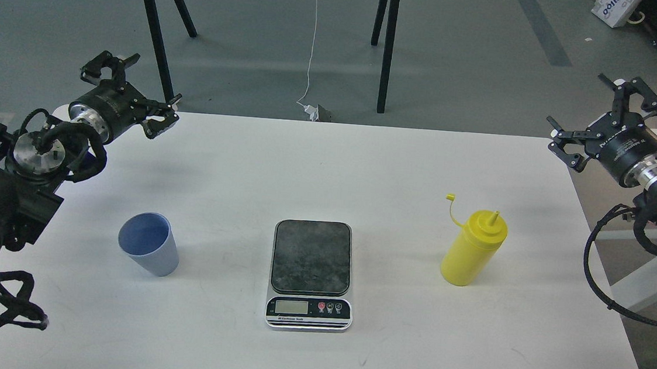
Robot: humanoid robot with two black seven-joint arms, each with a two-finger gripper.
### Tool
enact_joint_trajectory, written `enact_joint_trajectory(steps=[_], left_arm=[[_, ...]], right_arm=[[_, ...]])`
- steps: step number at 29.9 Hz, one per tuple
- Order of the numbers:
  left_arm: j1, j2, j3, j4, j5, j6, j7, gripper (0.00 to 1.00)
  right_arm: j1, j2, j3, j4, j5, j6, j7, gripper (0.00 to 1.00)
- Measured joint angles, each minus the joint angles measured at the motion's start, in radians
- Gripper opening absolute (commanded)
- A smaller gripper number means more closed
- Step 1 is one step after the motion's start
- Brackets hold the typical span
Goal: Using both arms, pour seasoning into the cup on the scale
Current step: 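Raise the left gripper and swing it out toward the blue cup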
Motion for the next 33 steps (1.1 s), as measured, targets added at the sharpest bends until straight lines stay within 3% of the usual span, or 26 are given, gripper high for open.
enact_joint_trajectory(steps=[4, 17, 24, 28, 33], left_arm=[[-0.007, 0.038, 0.027, -0.003, 0.031, 0.0, -0.052, 1.0], [-0.008, 0.34, 0.112, -0.055, 0.491, 0.0, -0.06, 1.0], [-0.019, 0.485, 0.135, -0.367, 0.853, 0.0, -0.055, 1.0], [-0.038, 0.51, 0.135, -0.548, 1.111, -0.001, -0.054, 1.0], [-0.039, 0.513, 0.138, -0.682, 1.356, 0.0, -0.053, 1.0]], right_arm=[[0.0, 0.009, 0.002, 0.0, 0.0, 0.0, 0.0, 0.99], [-0.011, 0.002, 0.003, -0.004, 0.001, 0.0, -0.002, 0.99], [-0.028, 0.008, 0.0, -0.006, 0.0, 0.0, -0.002, 0.99], [-0.033, 0.008, 0.0, -0.007, 0.0, 0.0, -0.002, 0.99], [-0.042, 0.008, -0.001, -0.007, 0.0, 0.0, -0.002, 0.99]])
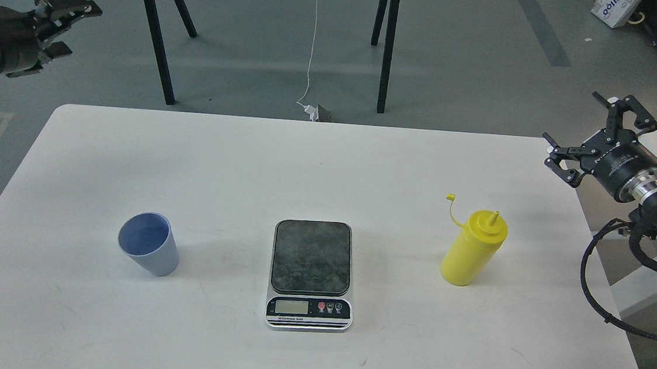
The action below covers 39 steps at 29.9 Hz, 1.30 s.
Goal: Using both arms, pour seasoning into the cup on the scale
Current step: 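Raise the left gripper and swing it out toward the blue cup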
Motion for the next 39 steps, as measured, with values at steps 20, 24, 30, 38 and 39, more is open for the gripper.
enact_joint_trajectory(steps=[20, 24, 30, 38, 39], left_arm=[[-0.232, 0.048, 0.005, 0.33, 0.042, 0.001, -0.115, 1.0], [-0.232, 0.066, 0.008, 0.31, -0.059, 0.001, -0.113, 1.0], [-0.178, 0.063, 0.106, 0.119, -0.065, 0.0, -0.097, 1.0], [-0.167, -0.047, 0.189, 0.069, 0.202, 0.0, -0.091, 1.0], [-0.166, -0.067, 0.193, 0.07, 0.264, 0.0, -0.09, 1.0]], right_arm=[[-0.006, -0.009, 0.0, -0.028, 0.0, 0.0, 0.0, 0.99], [-0.006, -0.009, -0.001, -0.035, 0.0, 0.0, 0.0, 0.99], [-0.006, -0.007, -0.004, -0.036, 0.0, 0.0, 0.0, 0.99], [-0.006, -0.006, -0.006, -0.037, 0.0, 0.0, 0.0, 0.99], [-0.006, -0.006, -0.006, -0.04, 0.0, 0.0, 0.0, 0.99]])
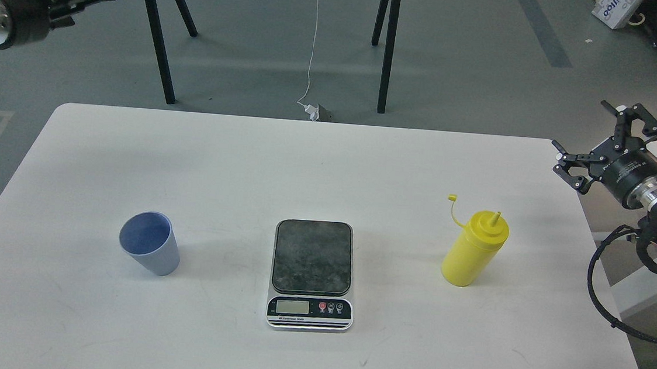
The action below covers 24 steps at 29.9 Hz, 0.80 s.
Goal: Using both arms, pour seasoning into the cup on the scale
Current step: 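Raise the left gripper and swing it out toward the blue cup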
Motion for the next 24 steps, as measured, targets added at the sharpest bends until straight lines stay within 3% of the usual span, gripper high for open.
enact_joint_trajectory(steps=[7, 14, 21, 24], left_arm=[[-0.002, -0.056, 0.042, 0.064, 0.191, 0.0, -0.012, 1.0], [0.0, -0.099, 0.066, 0.129, -0.013, 0.0, -0.035, 1.0], [0.058, -0.104, 0.072, 0.223, -0.453, 0.0, 0.039, 1.0], [0.085, -0.104, 0.072, 0.227, -0.556, 0.0, 0.05, 1.0]], right_arm=[[-0.01, -0.003, -0.002, -0.015, 0.0, 0.0, 0.0, 0.99], [-0.03, -0.002, 0.0, -0.017, 0.0, 0.0, 0.0, 0.99], [-0.038, 0.004, 0.0, -0.015, 0.0, 0.0, 0.0, 0.99], [-0.04, 0.005, 0.0, -0.015, 0.0, 0.0, 0.0, 0.99]])
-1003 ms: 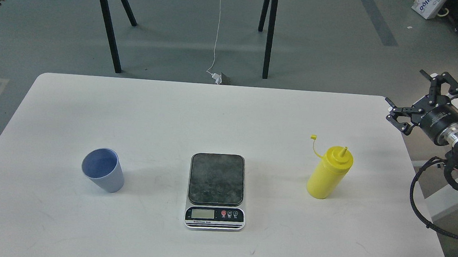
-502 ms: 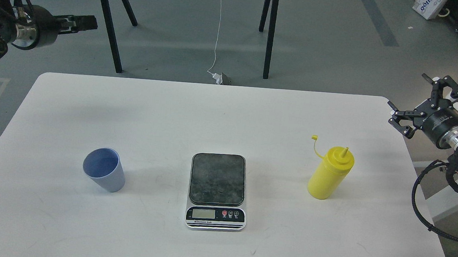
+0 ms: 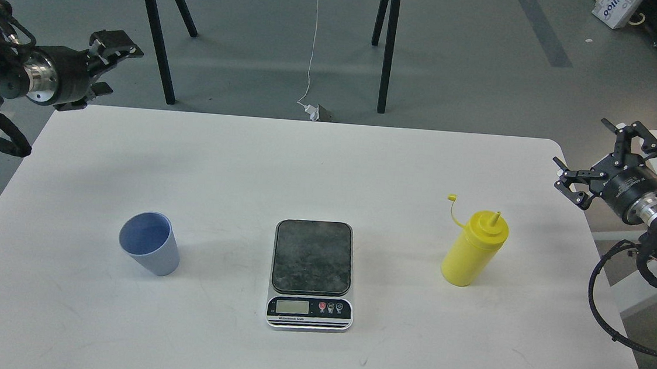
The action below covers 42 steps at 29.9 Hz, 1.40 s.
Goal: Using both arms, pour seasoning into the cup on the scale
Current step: 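Raise the left gripper and swing it out toward the blue cup, then lower the left gripper around the blue cup and close it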
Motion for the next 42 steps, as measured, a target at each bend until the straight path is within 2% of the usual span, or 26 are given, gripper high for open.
enact_joint_trajectory(steps=[6, 9, 11, 16, 18, 20, 23, 29, 33, 42], left_arm=[[0.032, 0.002, 0.0, -0.001, -0.076, 0.0, -0.006, 1.0], [0.05, 0.018, 0.009, -0.013, -0.061, 0.0, -0.046, 1.0], [0.051, 0.036, 0.028, -0.017, -0.021, 0.0, -0.109, 1.0], [0.037, 0.099, 0.066, -0.079, 0.248, 0.0, -0.337, 1.0], [0.036, 0.122, 0.068, -0.118, 0.353, 0.0, -0.411, 1.0], [0.039, 0.143, 0.072, -0.157, 0.427, 0.0, -0.476, 1.0], [0.041, 0.177, 0.094, -0.236, 0.465, 0.0, -0.533, 1.0], [0.046, 0.244, 0.154, -0.372, 0.474, 0.0, -0.548, 1.0], [0.046, 0.248, 0.218, -0.382, 0.538, 0.0, -0.549, 1.0], [0.056, 0.249, 0.261, -0.376, 0.833, 0.0, -0.556, 1.0]], right_arm=[[-0.002, 0.001, 0.0, 0.0, 0.0, 0.0, 0.0, 0.99], [-0.004, 0.001, 0.0, 0.0, 0.0, 0.0, 0.0, 0.99], [-0.006, 0.0, 0.001, 0.0, 0.0, 0.0, 0.0, 0.99], [-0.007, -0.001, 0.002, 0.0, 0.0, 0.0, 0.0, 0.99], [-0.007, 0.001, 0.002, 0.0, 0.0, 0.0, 0.0, 0.99], [-0.007, 0.003, 0.002, 0.0, 0.0, 0.0, 0.0, 0.99], [-0.009, 0.004, 0.002, -0.001, 0.0, 0.0, 0.0, 0.99], [-0.017, 0.004, 0.002, -0.002, 0.0, 0.0, 0.0, 0.99], [-0.021, 0.004, 0.002, -0.002, 0.0, 0.0, 0.0, 0.99], [-0.034, 0.003, 0.002, -0.002, 0.0, 0.0, 0.0, 0.99]])
